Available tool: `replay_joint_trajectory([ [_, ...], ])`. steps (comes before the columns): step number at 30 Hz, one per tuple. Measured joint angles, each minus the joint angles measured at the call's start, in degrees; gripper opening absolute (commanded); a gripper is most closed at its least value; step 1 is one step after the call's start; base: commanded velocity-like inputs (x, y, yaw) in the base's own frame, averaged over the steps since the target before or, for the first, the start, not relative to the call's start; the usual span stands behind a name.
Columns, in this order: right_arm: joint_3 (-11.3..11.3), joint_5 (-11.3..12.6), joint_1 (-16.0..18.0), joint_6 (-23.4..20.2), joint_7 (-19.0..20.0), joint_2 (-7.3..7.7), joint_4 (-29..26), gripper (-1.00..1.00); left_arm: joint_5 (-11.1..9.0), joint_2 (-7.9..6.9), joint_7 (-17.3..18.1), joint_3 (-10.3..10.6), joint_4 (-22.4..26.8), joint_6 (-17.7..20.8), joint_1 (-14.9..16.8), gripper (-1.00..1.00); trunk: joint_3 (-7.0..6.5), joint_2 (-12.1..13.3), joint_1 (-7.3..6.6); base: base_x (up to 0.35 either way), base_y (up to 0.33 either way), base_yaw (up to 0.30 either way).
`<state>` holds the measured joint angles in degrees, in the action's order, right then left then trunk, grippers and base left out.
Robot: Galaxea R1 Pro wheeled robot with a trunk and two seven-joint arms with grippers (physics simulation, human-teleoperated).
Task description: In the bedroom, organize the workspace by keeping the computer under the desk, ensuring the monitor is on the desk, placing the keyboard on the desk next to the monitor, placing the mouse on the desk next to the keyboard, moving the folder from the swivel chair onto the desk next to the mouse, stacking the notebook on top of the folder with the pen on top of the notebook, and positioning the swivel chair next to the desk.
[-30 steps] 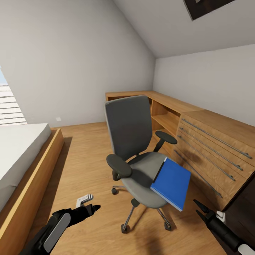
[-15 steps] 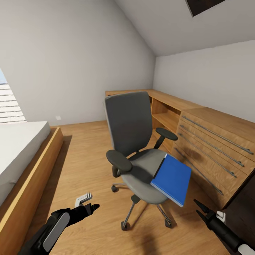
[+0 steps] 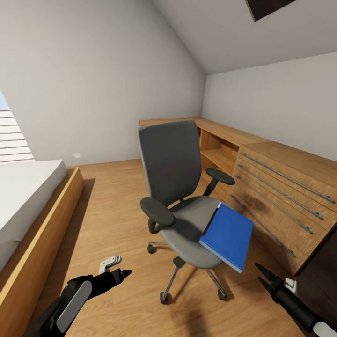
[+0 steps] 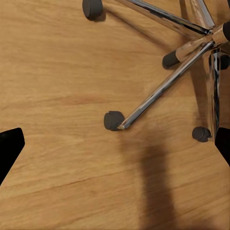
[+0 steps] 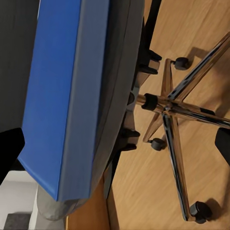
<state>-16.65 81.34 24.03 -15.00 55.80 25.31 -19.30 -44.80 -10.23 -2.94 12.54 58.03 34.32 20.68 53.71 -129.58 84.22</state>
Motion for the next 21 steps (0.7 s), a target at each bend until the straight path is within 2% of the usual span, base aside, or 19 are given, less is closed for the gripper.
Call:
replay_joint_trajectory([
  [21, -0.39, -0.12, 0.01, 0.21, 0.05, -0.21, -1.10, 1.00, 0.06, 0.00, 0.00, 0.07, 0.00, -0.04, -0.01, 1.00, 0.00, 0.00, 0.00, 0.031, 0.019, 0.000],
])
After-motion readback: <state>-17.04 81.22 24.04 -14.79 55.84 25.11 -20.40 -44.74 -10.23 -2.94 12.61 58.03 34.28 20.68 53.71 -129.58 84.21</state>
